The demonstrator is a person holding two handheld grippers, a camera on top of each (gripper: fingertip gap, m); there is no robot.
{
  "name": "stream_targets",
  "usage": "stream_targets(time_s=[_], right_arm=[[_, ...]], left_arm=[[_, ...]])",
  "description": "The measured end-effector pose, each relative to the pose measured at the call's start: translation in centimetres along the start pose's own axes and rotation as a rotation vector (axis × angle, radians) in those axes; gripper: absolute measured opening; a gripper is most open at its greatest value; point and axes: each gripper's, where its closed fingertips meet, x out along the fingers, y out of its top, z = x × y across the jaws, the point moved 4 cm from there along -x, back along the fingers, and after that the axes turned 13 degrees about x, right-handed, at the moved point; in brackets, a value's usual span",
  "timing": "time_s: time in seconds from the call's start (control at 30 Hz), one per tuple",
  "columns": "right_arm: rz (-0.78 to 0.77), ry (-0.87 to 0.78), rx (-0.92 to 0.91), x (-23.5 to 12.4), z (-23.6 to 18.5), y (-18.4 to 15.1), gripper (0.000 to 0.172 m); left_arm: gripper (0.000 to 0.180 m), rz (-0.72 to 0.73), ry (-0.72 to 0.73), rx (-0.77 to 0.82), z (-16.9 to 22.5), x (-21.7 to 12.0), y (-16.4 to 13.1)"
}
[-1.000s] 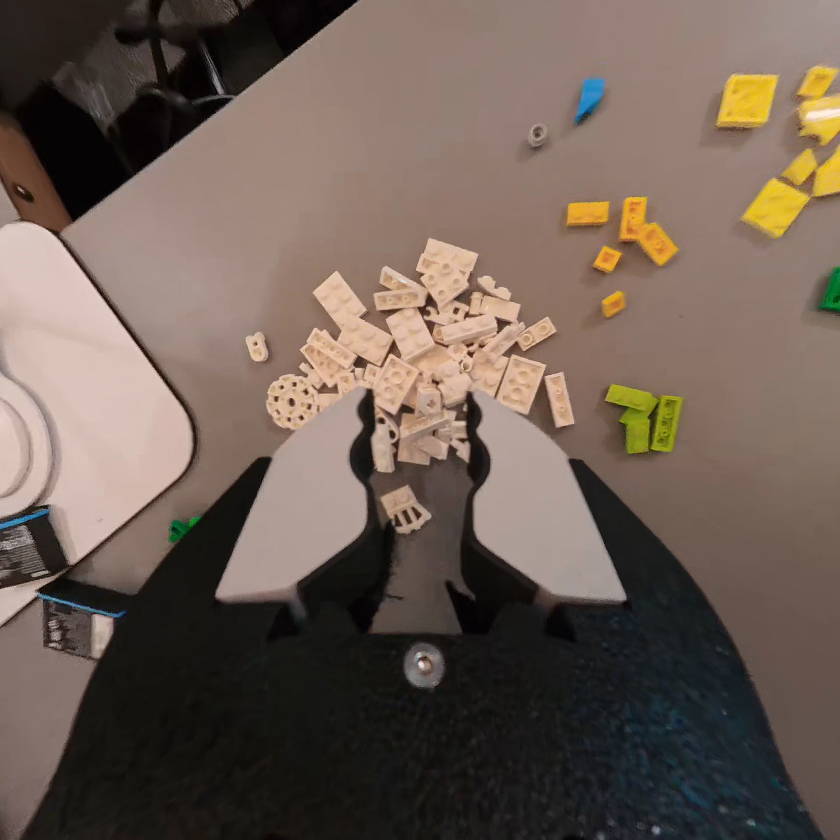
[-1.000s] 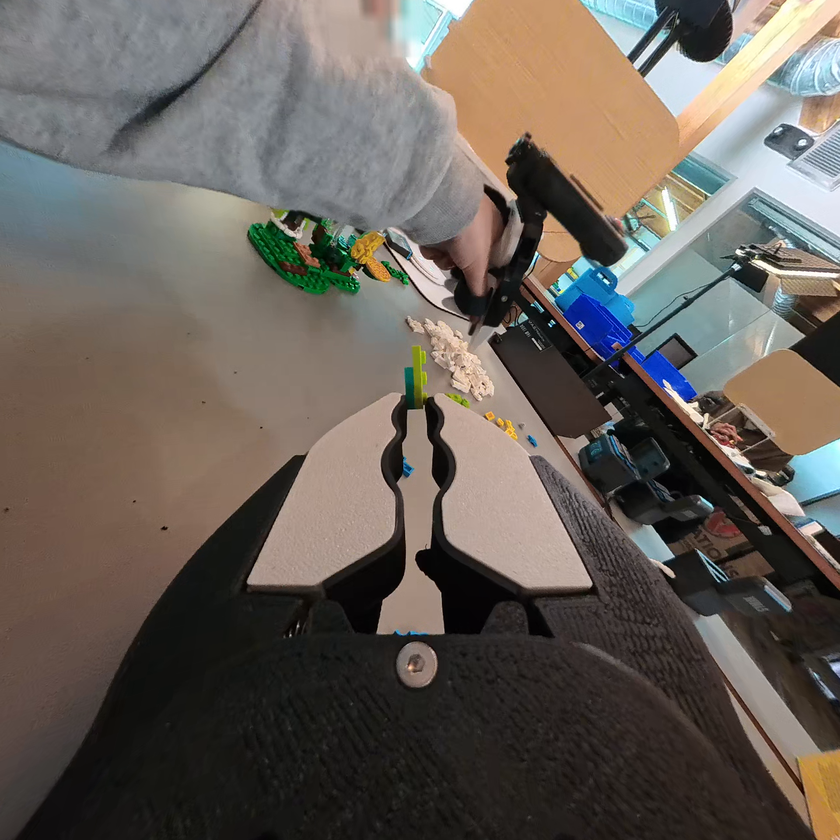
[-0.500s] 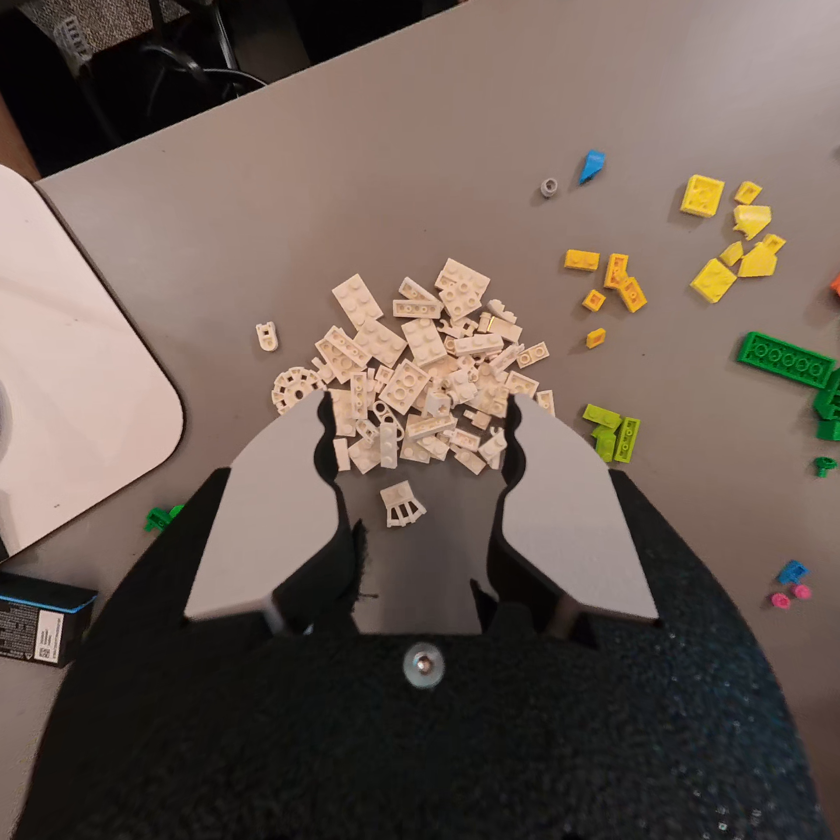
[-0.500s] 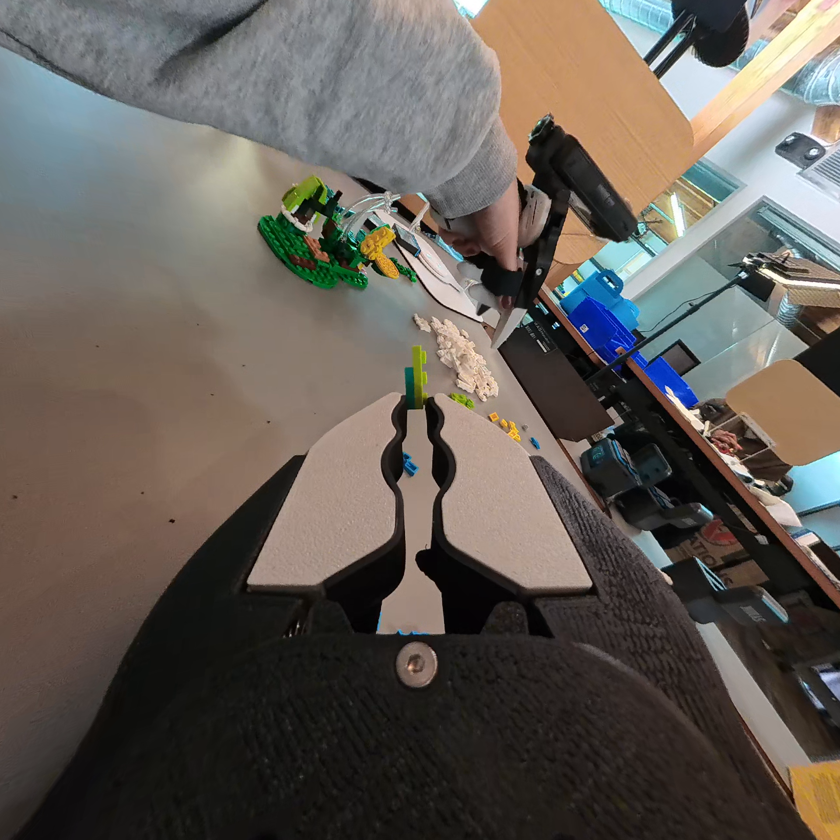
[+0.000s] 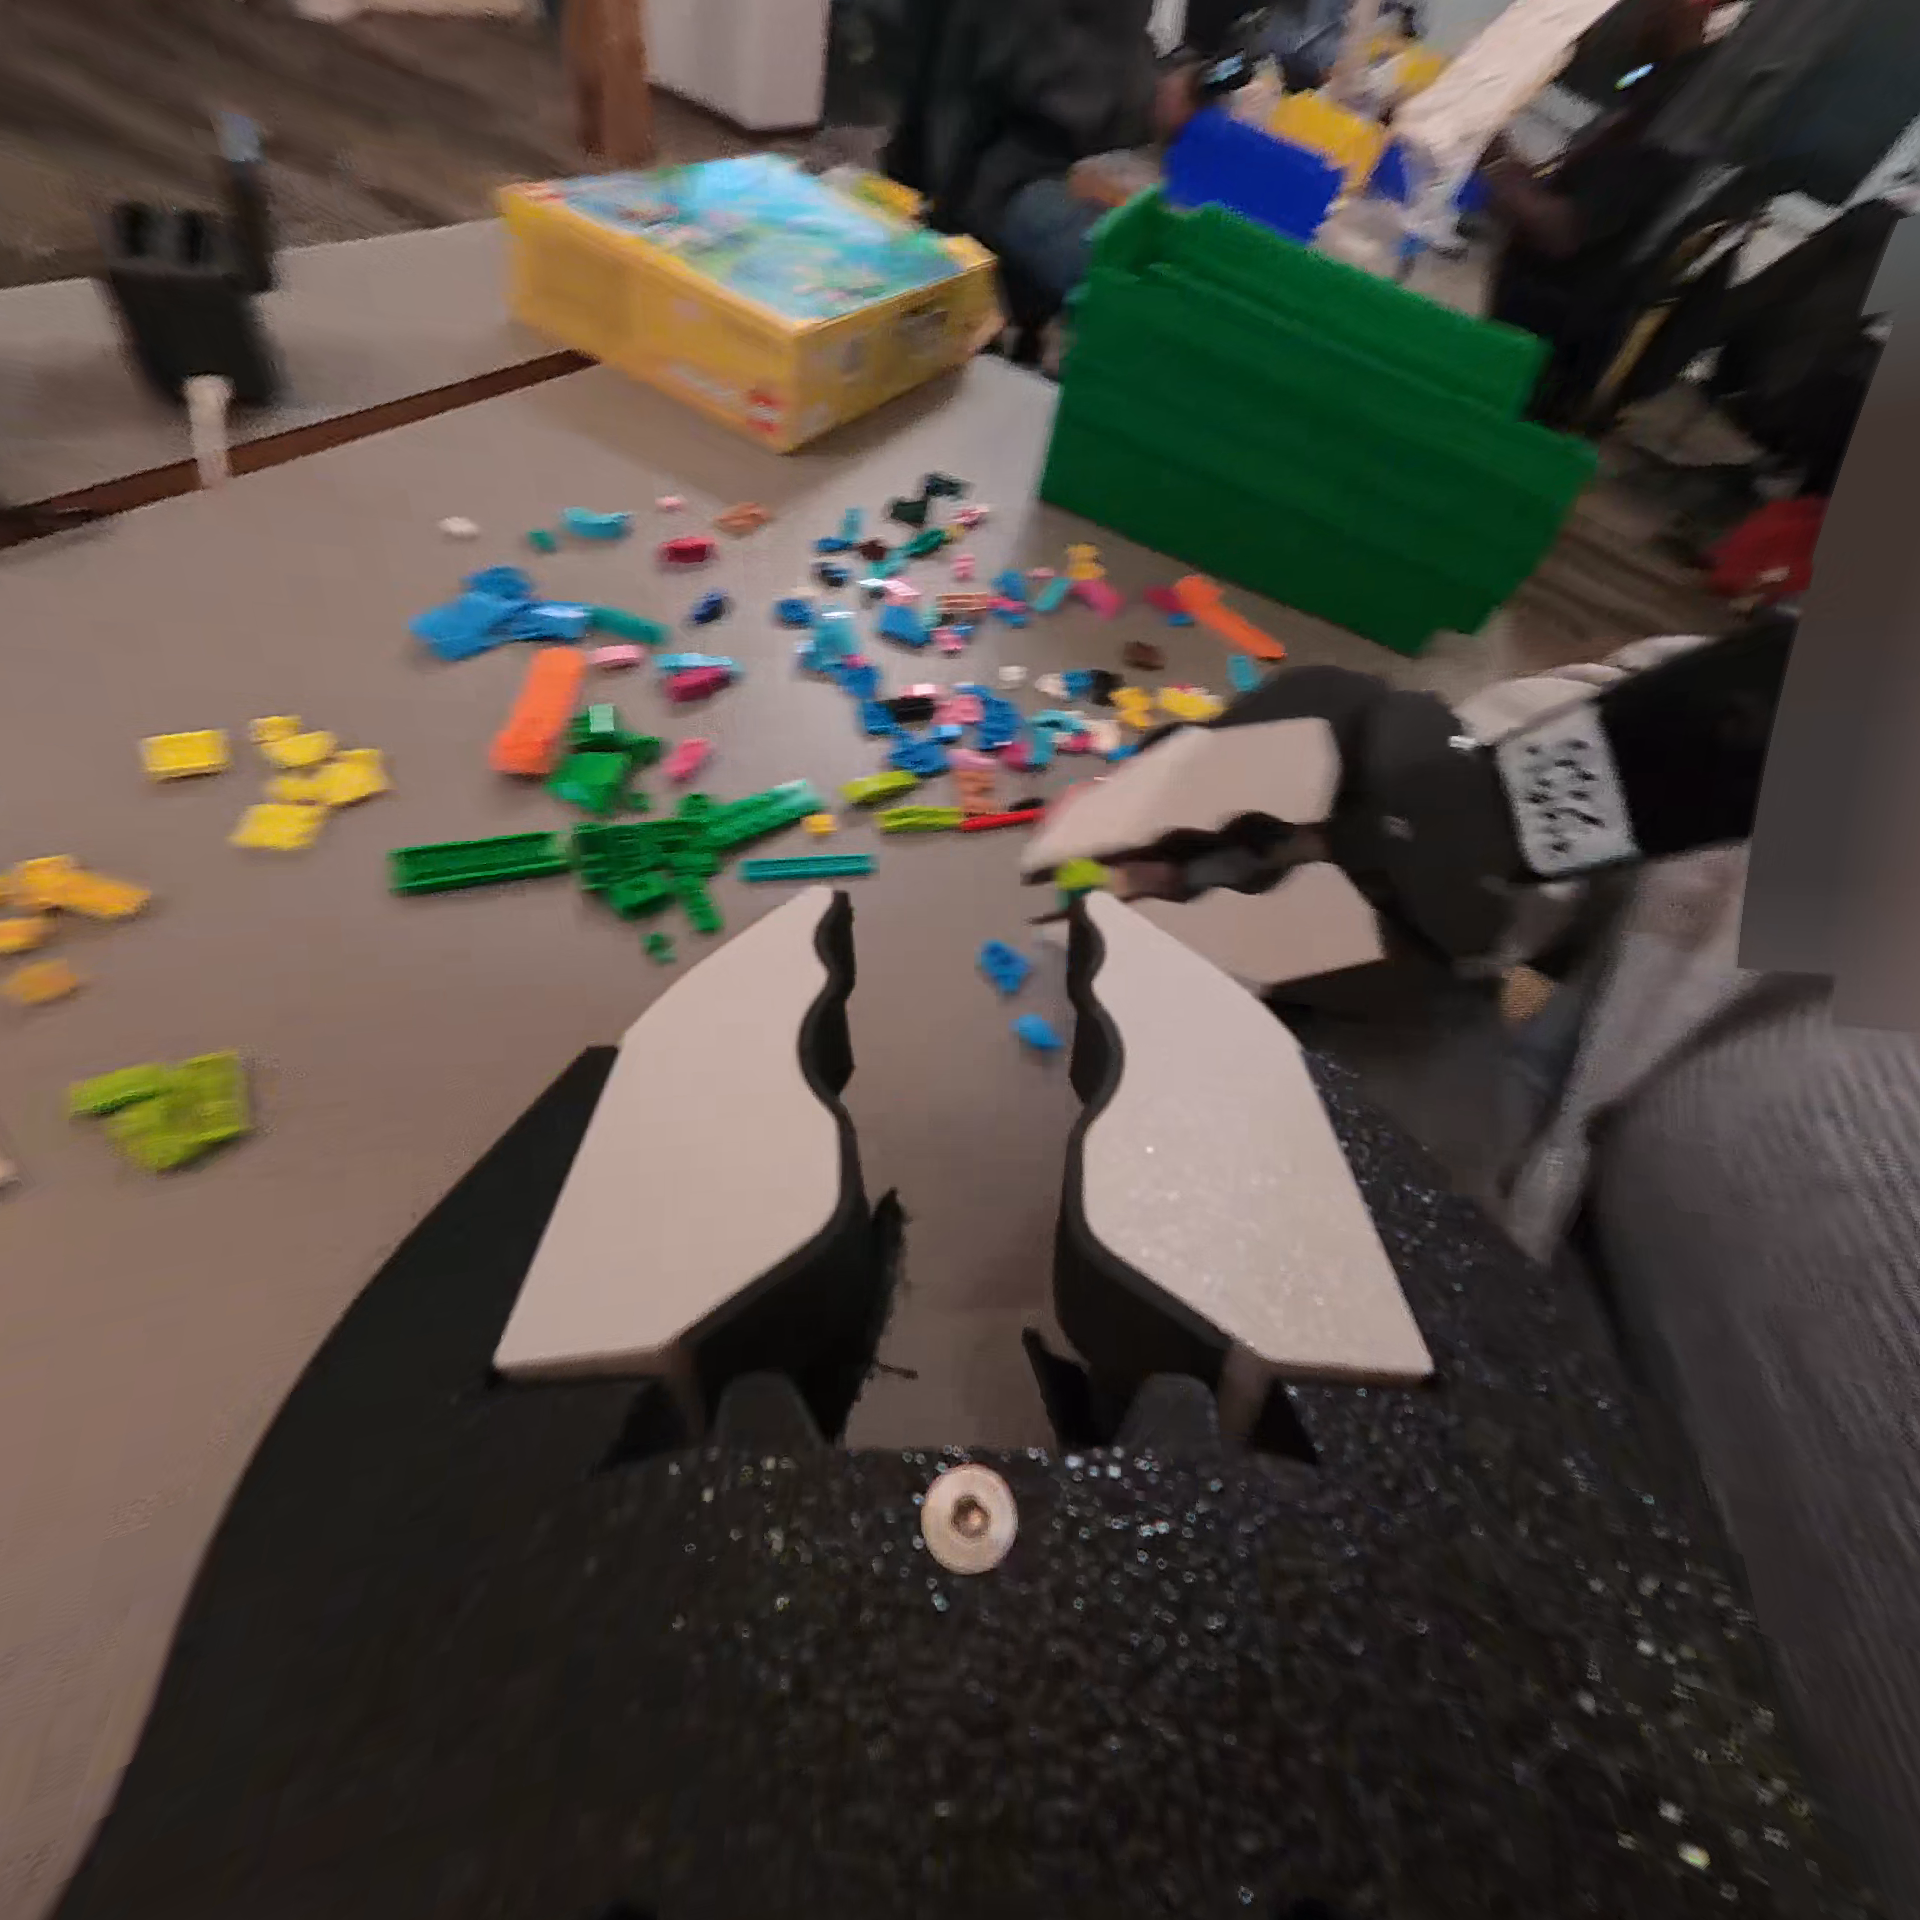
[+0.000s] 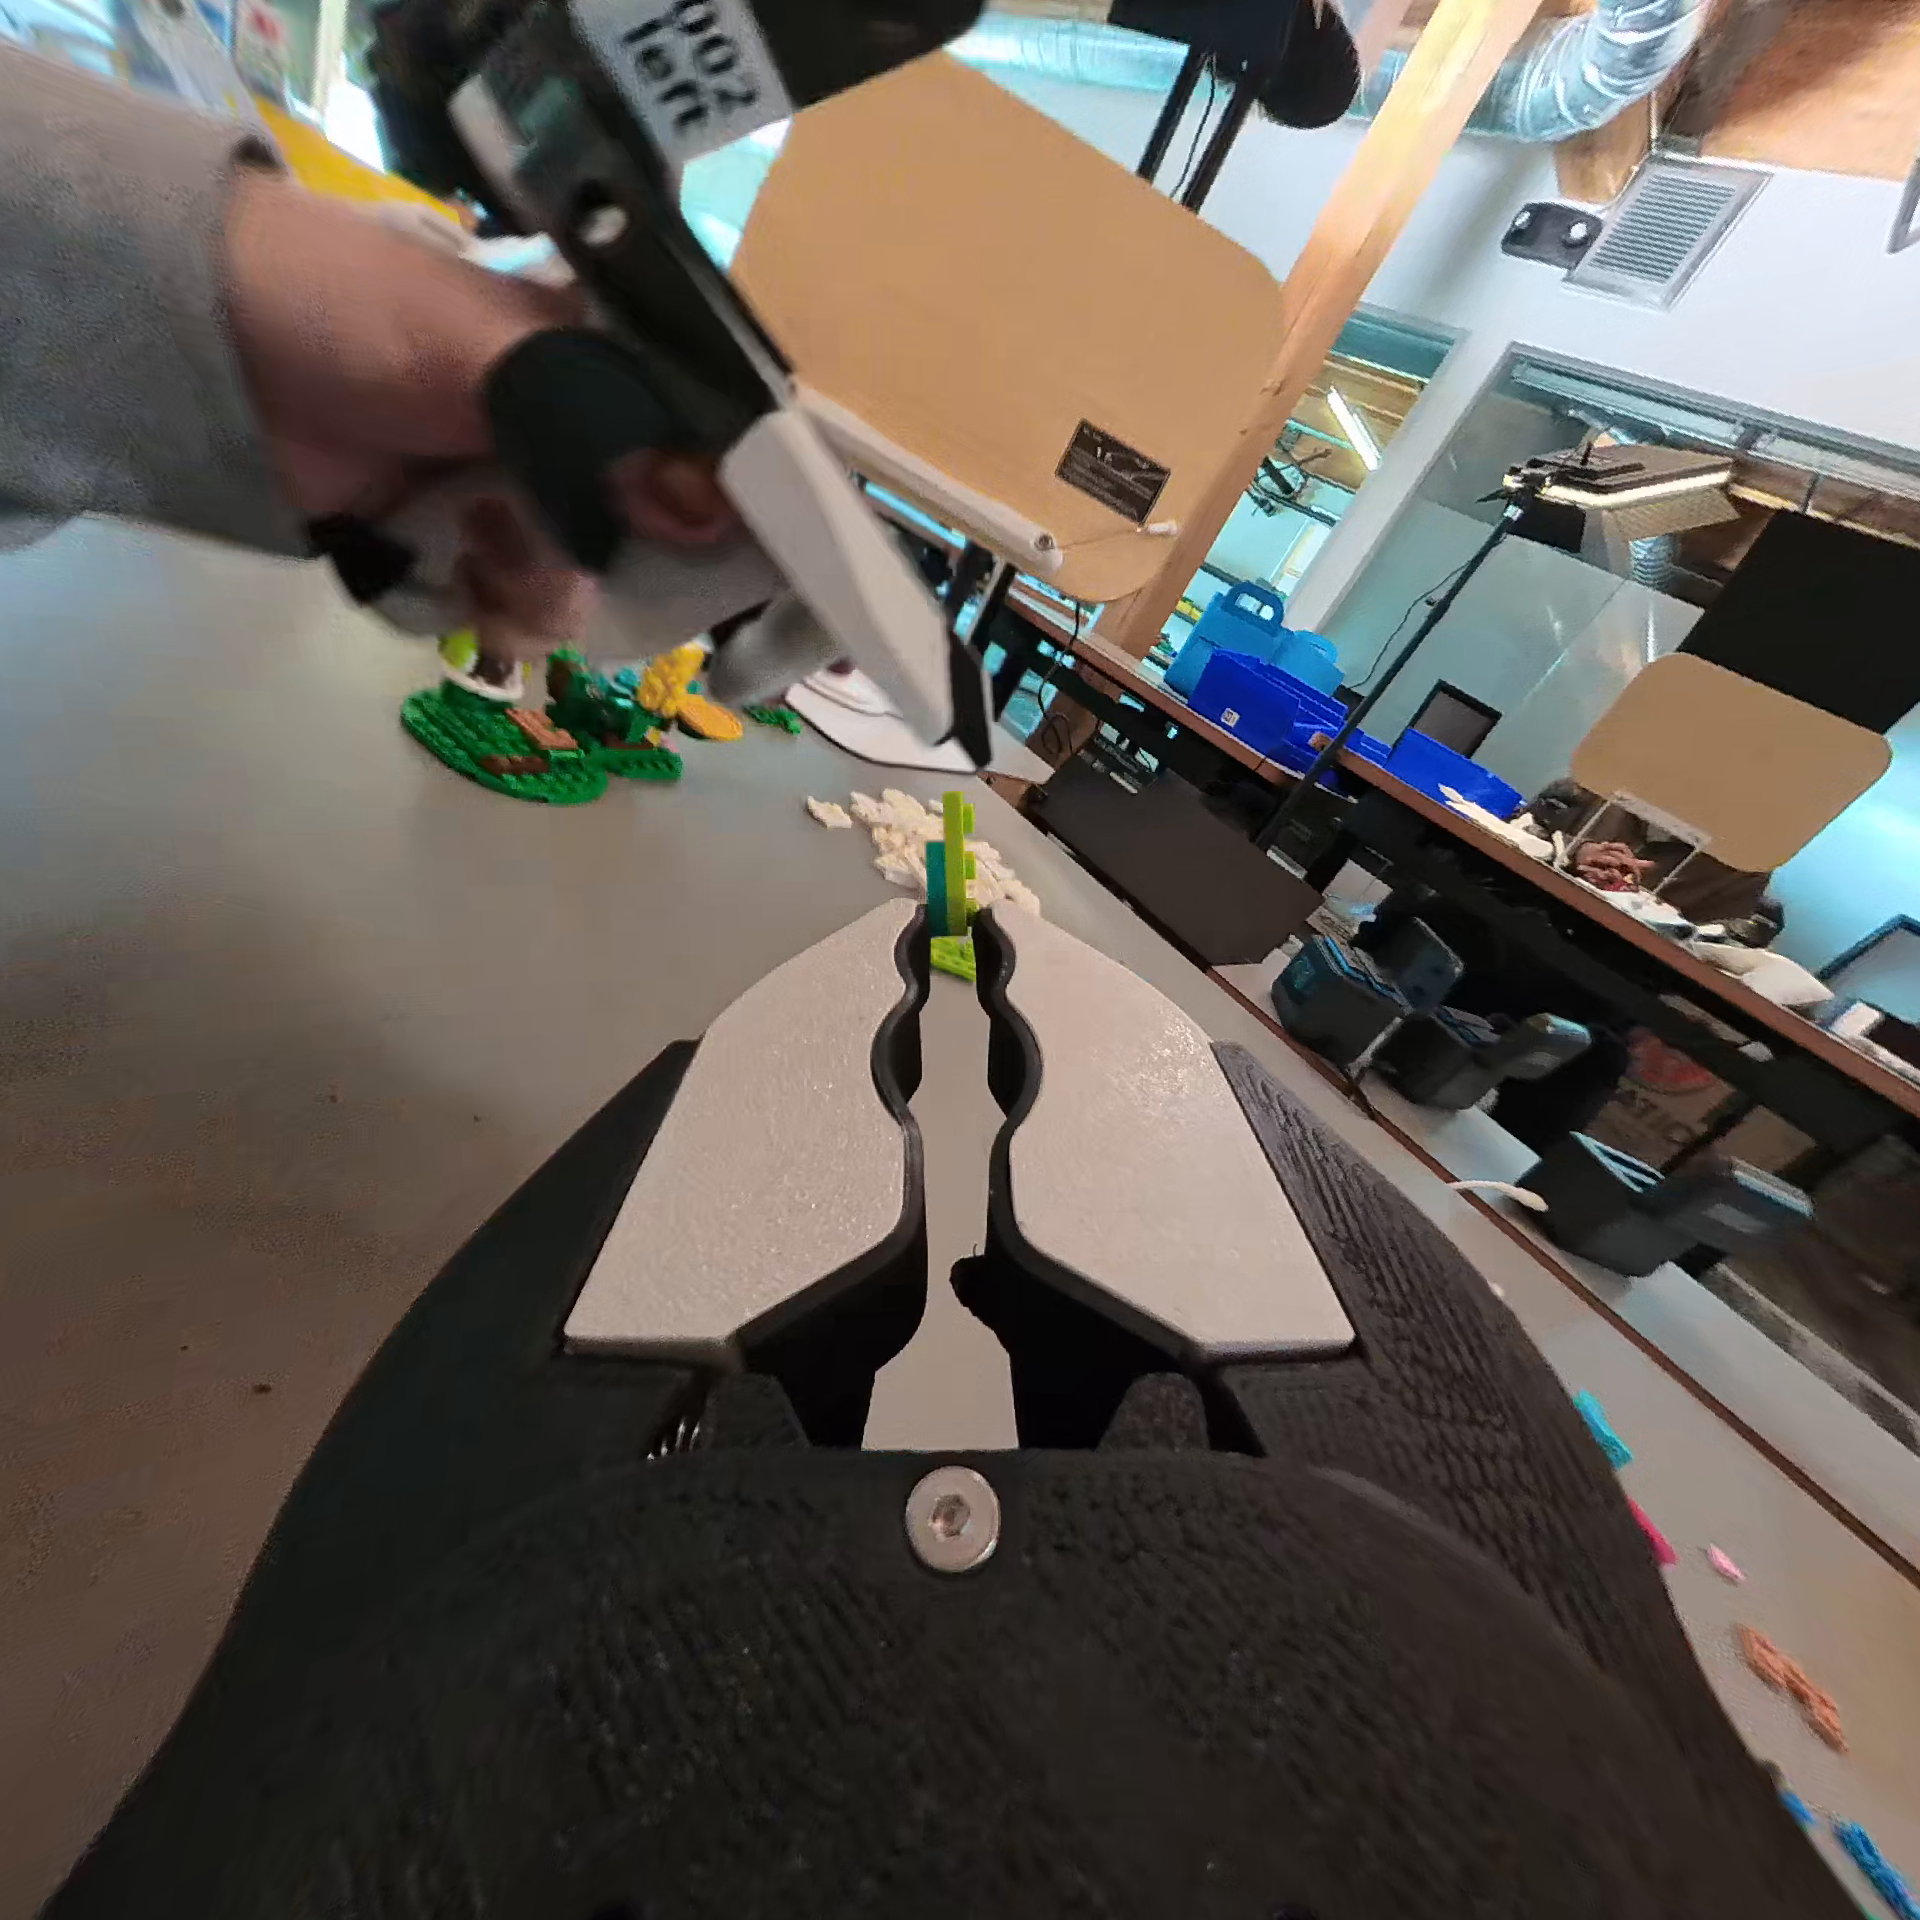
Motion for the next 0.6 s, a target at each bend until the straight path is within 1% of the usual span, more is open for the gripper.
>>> stream_targets(time_s=[0.03, 0.1, 0.13, 0.2, 0.3, 0.4, 0.43, 0.53, 0.6], right_arm=[[0.009, 0.006, 0.009, -0.1, -0.2, 0.2, 0.006], [0.007, 0.025, 0.008, -0.1, -0.7, 0.2, 0.006], [0.007, 0.035, -0.007, -0.1, -1.0, 0.2, 0.006], [0.006, 0.056, -0.055, -0.1, -1.5, 0.1, 0.006], [-0.013, 0.116, -0.135, -0.1, -2.4, -0.1, 0.006], [-0.066, 0.211, -0.221, -0.1, -3.4, -0.8, 0.006], [-0.082, 0.227, -0.249, -0.1, -3.5, -1.0, 0.006], [-0.124, 0.28, -0.315, -0.2, -4.1, -1.5, 0.006], [-0.145, 0.306, -0.346, -0.3, -4.3, -1.8, 0.006]], left_arm=[[0.037, 0.032, -0.03, 0.001, 1.4, 0.3, -0.2], [0.033, 0.083, -0.028, -0.009, 2.8, 0.7, -0.7], [0.028, 0.11, -0.024, 0.011, 3.3, 0.7, -0.7], [0.019, 0.11, 0.023, 0.136, 3.7, 0.5, -1.0], [0.011, -0.027, 0.1, 0.415, 4.0, -0.3, -1.7], [0.012, -0.202, 0.112, 0.677, 4.6, -0.9, -2.5], [0.009, -0.25, 0.121, 0.749, 4.6, -1.0, -2.8], [0.005, -0.364, 0.117, 0.904, 4.9, -1.0, -3.7], [0.005, -0.41, 0.12, 0.938, 4.9, -1.0, -4.2]])
